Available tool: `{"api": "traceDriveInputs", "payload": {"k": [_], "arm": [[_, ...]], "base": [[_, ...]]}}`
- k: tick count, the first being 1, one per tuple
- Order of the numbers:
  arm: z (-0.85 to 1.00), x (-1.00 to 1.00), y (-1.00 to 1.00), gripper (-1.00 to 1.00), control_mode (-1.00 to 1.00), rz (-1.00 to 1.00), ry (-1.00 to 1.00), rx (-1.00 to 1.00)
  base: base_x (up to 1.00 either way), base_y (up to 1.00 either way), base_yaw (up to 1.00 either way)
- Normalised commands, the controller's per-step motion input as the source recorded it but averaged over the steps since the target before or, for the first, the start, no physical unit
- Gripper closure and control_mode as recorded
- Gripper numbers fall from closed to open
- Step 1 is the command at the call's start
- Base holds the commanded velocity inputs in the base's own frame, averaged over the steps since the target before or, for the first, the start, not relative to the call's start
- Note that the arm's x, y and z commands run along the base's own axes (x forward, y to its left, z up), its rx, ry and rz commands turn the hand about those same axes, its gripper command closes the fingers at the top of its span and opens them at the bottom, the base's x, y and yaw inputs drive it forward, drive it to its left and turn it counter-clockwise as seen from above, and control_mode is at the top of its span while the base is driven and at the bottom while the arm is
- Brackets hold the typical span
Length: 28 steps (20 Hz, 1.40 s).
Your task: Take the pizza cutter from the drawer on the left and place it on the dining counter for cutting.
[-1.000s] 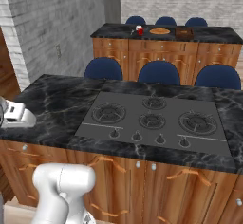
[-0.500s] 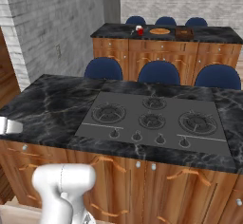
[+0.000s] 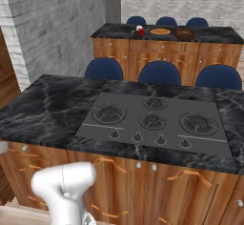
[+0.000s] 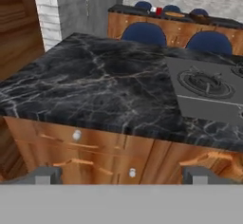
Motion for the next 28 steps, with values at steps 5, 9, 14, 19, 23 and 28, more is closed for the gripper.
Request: {"api": "traceDriveInputs", "payload": {"k": [5,9,14,19,23,28], "arm": [[-0.65,-0.04,0.13,-1.0,-1.0,0.04,-0.22,0.08],[-0.39,0.03,0.06,-1.0,-1.0,0.06,-0.26,0.03],[-0.43,0.02,0.0,-1.0,-1.0,0.04,-0.29,0.08],[-0.26,0.03,0.05,-1.0,-1.0,0.06,-0.15,0.08],[-0.07,0.14,0.14,-1.0,-1.0,0.0,-0.06,0.11],[-0.01,0.07,0.33,-1.0,-1.0,0.0,-0.01,0.07]], "base": [[0.0,0.0,0.0],[0.0,0.0,0.0],[0.0,0.0,0.0],[0.0,0.0,0.0],[0.0,0.0,0.0],[0.0,0.0,0.0]]}}
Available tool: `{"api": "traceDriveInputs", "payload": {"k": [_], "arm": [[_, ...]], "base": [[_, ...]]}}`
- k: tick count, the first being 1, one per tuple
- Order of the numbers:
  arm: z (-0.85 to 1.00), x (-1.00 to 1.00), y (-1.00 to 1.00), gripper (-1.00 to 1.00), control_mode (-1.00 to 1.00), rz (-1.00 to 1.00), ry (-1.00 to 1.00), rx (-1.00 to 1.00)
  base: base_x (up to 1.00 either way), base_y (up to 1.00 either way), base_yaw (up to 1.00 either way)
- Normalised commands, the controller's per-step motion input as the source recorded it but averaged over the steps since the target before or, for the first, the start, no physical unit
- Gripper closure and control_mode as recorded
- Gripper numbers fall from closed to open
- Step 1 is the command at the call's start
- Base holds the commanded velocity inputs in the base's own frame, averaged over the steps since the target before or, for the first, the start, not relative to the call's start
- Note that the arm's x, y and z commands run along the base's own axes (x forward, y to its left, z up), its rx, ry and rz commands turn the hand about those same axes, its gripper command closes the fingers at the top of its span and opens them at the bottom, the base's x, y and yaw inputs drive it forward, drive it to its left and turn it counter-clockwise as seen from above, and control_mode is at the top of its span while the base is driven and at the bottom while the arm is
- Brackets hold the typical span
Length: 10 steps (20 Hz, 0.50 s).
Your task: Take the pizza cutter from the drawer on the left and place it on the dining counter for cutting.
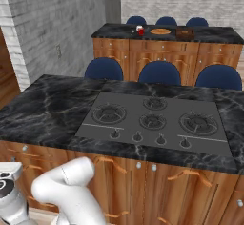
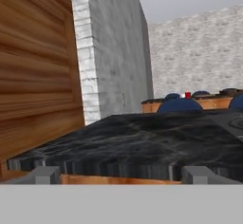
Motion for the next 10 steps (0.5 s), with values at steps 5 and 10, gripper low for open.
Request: {"api": "traceDriveInputs", "payload": {"k": [5,10], "arm": [[-0.04,0.05,0.44,-1.0,-1.0,-0.04,-0.01,0.01],[-0.1,0.03,0.2,-1.0,-1.0,-0.1,0.0,0.05]], "base": [[0.0,0.0,0.0],[0.0,0.0,0.0]]}}
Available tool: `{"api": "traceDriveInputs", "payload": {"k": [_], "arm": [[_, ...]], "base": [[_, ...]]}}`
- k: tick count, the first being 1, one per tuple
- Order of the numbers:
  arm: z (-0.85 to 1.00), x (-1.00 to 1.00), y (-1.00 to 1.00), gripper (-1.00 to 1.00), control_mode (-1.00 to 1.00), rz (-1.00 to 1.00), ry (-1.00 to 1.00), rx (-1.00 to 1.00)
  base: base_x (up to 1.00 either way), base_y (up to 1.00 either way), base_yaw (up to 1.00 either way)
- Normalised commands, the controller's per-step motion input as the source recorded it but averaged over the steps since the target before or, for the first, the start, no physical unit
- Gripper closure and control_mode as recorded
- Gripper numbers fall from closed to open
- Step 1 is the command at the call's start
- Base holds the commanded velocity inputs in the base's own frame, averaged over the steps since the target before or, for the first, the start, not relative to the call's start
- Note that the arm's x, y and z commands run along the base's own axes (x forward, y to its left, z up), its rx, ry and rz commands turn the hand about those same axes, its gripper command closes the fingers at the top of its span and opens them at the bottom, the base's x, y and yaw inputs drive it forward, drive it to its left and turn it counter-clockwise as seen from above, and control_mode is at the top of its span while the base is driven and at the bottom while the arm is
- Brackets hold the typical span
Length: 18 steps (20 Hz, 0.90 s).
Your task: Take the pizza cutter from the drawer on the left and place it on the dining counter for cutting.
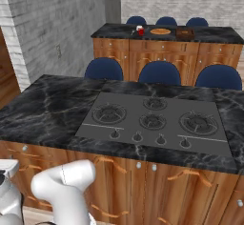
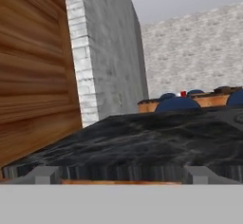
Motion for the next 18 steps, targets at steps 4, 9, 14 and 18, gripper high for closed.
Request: {"api": "traceDriveInputs", "payload": {"k": [4,9,14,18], "arm": [[-0.22,0.01,0.02,-1.0,-1.0,-0.14,0.0,0.11],[-0.08,0.08,0.0,-1.0,-1.0,-0.1,0.0,0.08],[0.0,0.21,0.0,-1.0,-1.0,0.0,0.04,0.0],[0.0,0.21,0.0,-1.0,-1.0,0.0,0.05,0.0]], "base": [[0.0,0.0,0.0],[0.0,0.0,0.0],[0.0,0.0,0.0],[0.0,0.0,0.0]]}}
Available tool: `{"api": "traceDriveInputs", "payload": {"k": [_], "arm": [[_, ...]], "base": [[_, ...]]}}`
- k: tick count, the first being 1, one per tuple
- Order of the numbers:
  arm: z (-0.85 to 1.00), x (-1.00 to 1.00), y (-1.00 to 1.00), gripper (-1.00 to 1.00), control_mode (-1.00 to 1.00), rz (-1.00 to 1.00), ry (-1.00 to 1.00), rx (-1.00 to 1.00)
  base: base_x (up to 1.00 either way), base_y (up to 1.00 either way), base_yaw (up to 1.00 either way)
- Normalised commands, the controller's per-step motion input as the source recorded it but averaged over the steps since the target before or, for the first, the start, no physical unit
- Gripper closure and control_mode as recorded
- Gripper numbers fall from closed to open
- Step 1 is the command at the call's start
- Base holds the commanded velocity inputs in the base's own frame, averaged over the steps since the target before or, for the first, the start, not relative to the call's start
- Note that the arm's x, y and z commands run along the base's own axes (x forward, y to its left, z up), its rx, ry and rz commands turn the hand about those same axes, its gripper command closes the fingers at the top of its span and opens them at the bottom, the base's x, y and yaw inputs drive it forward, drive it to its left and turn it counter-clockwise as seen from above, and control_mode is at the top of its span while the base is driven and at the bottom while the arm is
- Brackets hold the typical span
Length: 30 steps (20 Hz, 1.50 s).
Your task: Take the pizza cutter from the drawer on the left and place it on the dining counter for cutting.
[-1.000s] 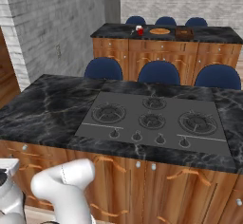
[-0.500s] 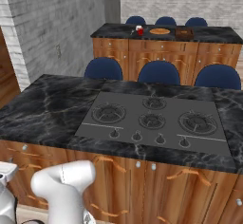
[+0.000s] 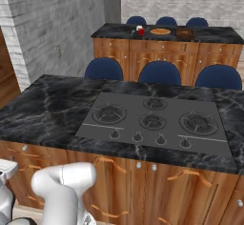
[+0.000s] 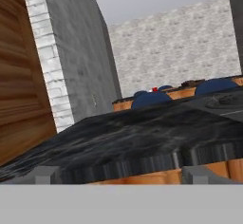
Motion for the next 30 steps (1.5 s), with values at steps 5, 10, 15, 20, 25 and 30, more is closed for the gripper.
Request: {"api": "traceDriveInputs", "payload": {"k": [5,10,15,20,25,30], "arm": [[0.0,0.33,0.07,-1.0,-1.0,0.0,0.03,0.01],[-0.14,0.21,0.0,-1.0,-1.0,0.0,0.03,0.01],[-0.32,0.13,0.02,-1.0,-1.0,0.0,0.0,0.0],[-0.28,0.19,0.13,-1.0,-1.0,0.0,0.0,0.0],[-0.27,0.26,0.16,-1.0,-1.0,0.0,-0.01,0.0],[-0.26,0.28,0.09,-1.0,-1.0,0.0,-0.08,0.0]], "base": [[0.0,0.0,0.0],[0.0,0.0,0.0],[0.0,0.0,0.0],[0.0,0.0,0.0],[0.0,0.0,0.0],[0.0,0.0,0.0]]}}
